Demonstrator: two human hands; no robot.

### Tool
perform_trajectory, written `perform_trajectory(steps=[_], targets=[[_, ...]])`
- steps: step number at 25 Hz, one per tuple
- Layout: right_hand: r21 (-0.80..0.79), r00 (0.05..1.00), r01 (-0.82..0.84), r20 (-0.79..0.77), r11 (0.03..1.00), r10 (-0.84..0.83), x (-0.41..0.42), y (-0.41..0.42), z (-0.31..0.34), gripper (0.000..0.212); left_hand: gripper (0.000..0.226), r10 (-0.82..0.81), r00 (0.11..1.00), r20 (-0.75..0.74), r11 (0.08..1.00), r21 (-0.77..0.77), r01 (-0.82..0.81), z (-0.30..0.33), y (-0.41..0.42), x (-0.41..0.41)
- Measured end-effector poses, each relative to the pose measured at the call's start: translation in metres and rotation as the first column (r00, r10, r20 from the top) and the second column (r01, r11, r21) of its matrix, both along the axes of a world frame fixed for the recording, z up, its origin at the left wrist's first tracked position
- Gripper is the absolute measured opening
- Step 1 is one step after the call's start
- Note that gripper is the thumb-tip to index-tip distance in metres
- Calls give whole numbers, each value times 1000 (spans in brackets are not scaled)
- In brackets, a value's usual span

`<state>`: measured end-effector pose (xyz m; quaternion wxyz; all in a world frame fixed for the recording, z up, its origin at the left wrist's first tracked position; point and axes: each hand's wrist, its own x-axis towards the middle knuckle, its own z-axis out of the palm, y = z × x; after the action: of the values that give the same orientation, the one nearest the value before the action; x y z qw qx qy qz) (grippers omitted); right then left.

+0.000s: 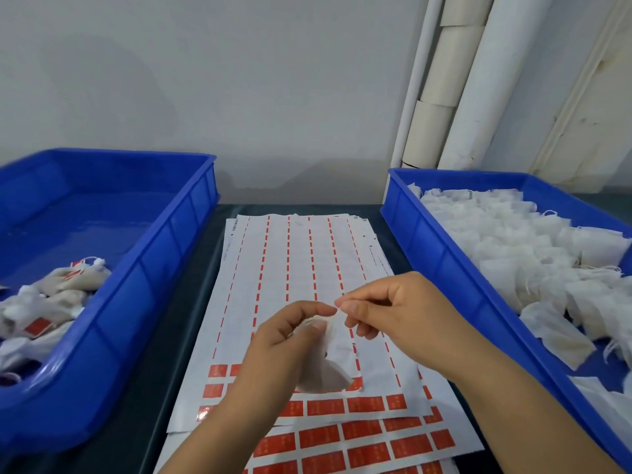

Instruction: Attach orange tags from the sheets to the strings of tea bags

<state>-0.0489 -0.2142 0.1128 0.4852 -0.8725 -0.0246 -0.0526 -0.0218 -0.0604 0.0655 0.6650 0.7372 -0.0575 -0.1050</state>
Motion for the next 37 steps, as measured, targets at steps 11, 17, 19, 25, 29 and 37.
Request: perform_trajectory(steps=[11, 17, 19, 25, 29, 37], targets=[[-50, 959, 211, 206, 976, -197, 6, 1, -21, 26, 20, -96, 995, 16, 991, 98, 94, 0, 14, 7], [-36, 960, 278, 43, 960, -277, 17, 7, -53, 26, 18, -63, 992, -106, 989, -140, 48, -2, 8, 4], [73, 951, 307, 4, 949, -308, 10, 9, -60, 15, 5, 11, 988, -154, 975, -218, -45, -3, 7, 8], [-80, 977, 12, -212, 997, -29, -4, 33, -74, 49, 16, 114, 972, -207, 912, -367, -185, 0, -1, 11], [7, 975, 75, -211, 997, -71, -2, 43, -81, 11, 16, 123, 980, -156, 927, -335, -169, -1, -4, 11], [453, 914, 84, -390, 888, 112, -10, 31, -68, 22, 15, 179, 960, -215, 923, -301, -239, -13, 1, 23]])
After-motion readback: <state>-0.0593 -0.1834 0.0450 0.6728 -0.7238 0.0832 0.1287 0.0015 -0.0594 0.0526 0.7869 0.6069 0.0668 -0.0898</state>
